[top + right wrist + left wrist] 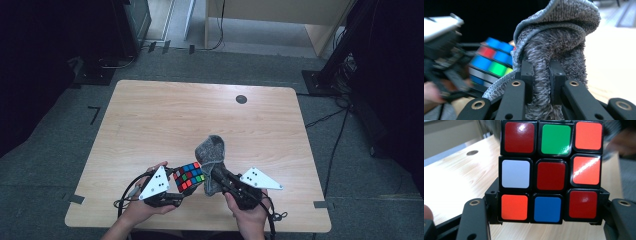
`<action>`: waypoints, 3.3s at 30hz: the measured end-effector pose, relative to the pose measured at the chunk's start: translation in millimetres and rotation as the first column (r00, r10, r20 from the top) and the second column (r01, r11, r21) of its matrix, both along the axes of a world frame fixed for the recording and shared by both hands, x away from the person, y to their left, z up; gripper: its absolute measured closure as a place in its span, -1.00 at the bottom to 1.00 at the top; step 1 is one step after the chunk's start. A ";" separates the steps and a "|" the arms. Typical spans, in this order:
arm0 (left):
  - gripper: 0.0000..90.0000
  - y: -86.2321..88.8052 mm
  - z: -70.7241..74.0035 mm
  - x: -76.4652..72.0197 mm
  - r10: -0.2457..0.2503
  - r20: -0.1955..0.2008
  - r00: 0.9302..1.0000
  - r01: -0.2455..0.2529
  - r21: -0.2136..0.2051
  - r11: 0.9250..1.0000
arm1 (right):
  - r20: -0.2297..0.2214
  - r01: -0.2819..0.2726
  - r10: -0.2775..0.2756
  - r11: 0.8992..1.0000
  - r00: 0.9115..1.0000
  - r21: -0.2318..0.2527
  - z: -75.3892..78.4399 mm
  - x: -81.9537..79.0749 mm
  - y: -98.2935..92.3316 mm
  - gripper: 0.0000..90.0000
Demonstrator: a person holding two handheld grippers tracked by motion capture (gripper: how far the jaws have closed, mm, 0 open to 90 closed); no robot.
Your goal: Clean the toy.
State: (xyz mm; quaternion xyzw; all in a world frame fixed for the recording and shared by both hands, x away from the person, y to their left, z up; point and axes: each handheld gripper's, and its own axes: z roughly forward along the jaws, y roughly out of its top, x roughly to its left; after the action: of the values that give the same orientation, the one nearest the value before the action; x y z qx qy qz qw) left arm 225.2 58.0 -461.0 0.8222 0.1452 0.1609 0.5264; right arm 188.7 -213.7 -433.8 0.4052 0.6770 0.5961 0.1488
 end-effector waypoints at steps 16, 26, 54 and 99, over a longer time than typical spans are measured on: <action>-0.25 -19.6 3.6 3.5 0.099 -0.076 0.992 -0.079 0.233 0.969 | 0.126 -0.027 0.054 0.978 0.991 -0.208 15.8 -19.3 35.6 0.72; -0.24 -29.6 1.0 -0.1 0.141 -0.060 0.988 -0.116 0.309 0.944 | 0.195 0.105 -0.015 0.884 0.981 -0.456 8.2 -25.3 56.0 0.71; -0.24 -1.5 12.9 -4.2 0.024 0.009 1.000 -0.024 -0.003 1.000 | 0.040 -0.058 0.055 0.996 0.998 0.073 0.6 1.2 -0.8 0.69; -0.24 25.4 17.3 11.1 -0.156 -0.180 0.971 0.083 -0.361 0.929 | -0.008 -0.252 0.260 0.945 0.966 0.208 -16.4 8.2 10.6 0.67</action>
State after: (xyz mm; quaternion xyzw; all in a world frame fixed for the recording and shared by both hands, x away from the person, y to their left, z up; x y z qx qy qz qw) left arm 236.3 83.4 -443.6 0.7345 0.1747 0.0139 0.6556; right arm 196.9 -203.0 -450.2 0.3375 0.6613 0.6698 0.0156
